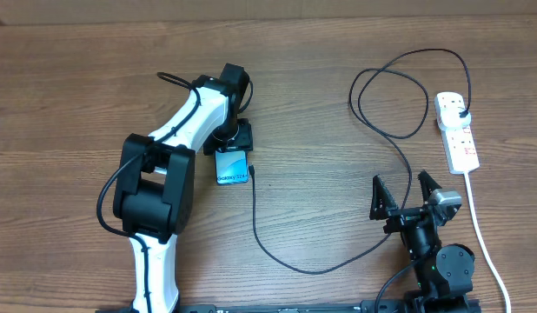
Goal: Plug charger to phone and switch on socket
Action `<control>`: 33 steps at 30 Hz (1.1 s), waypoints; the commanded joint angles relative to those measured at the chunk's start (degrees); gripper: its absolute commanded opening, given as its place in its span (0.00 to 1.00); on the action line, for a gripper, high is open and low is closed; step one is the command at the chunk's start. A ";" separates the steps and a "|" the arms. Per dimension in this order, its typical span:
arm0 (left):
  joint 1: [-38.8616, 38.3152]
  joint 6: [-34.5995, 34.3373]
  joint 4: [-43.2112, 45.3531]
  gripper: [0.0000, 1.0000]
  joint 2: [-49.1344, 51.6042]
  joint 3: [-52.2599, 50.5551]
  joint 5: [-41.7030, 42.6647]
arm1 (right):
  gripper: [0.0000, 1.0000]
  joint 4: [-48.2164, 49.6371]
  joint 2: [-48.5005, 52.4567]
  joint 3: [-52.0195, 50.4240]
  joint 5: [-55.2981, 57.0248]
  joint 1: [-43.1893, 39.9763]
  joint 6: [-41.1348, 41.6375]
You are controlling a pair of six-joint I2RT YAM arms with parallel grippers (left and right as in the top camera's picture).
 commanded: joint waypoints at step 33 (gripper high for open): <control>13.35 36.85 -19.58 0.57 3.06 7.34 57.22 | 1.00 0.33 -0.57 -0.59 0.33 0.24 0.11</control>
